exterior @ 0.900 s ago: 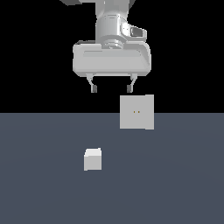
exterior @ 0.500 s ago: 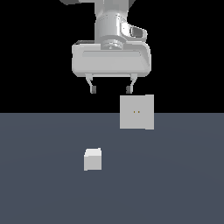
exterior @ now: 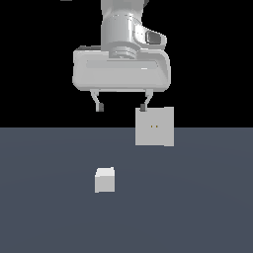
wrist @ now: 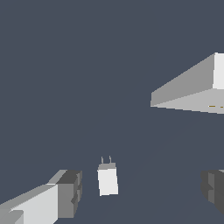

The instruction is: Plug the charger into the wall socket.

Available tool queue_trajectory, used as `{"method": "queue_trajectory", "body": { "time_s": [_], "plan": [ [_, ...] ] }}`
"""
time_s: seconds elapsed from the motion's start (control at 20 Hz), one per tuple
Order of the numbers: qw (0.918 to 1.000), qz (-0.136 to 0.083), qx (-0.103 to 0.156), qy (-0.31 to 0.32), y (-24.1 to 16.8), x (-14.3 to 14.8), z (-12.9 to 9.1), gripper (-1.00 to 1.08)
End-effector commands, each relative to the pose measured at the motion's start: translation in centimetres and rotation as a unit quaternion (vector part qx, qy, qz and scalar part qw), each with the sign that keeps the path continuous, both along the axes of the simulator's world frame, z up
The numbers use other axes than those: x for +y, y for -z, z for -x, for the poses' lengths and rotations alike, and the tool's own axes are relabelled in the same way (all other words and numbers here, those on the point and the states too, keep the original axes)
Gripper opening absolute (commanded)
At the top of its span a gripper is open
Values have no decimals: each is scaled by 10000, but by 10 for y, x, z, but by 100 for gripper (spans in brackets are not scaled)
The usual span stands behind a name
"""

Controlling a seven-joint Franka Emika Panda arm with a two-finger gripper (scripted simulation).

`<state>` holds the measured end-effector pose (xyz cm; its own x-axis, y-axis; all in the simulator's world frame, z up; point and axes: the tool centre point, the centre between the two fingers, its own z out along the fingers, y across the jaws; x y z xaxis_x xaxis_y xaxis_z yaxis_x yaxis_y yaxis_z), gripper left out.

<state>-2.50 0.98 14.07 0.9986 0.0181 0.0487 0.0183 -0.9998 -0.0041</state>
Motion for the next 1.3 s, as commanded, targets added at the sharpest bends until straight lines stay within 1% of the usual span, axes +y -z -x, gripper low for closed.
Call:
{"method": "queue_trajectory", "body": {
  "time_s": [0.0, 0.7, 1.0, 1.25],
  "plan": [
    [9999, -4, -96, -55, 7, 3, 8, 100],
    [9968, -35, -693, -387, 56, 20, 49, 100],
    [9952, -43, -849, -474, 70, 24, 58, 100],
    [9945, -46, -917, -512, 77, 26, 61, 100]
  ]
}}
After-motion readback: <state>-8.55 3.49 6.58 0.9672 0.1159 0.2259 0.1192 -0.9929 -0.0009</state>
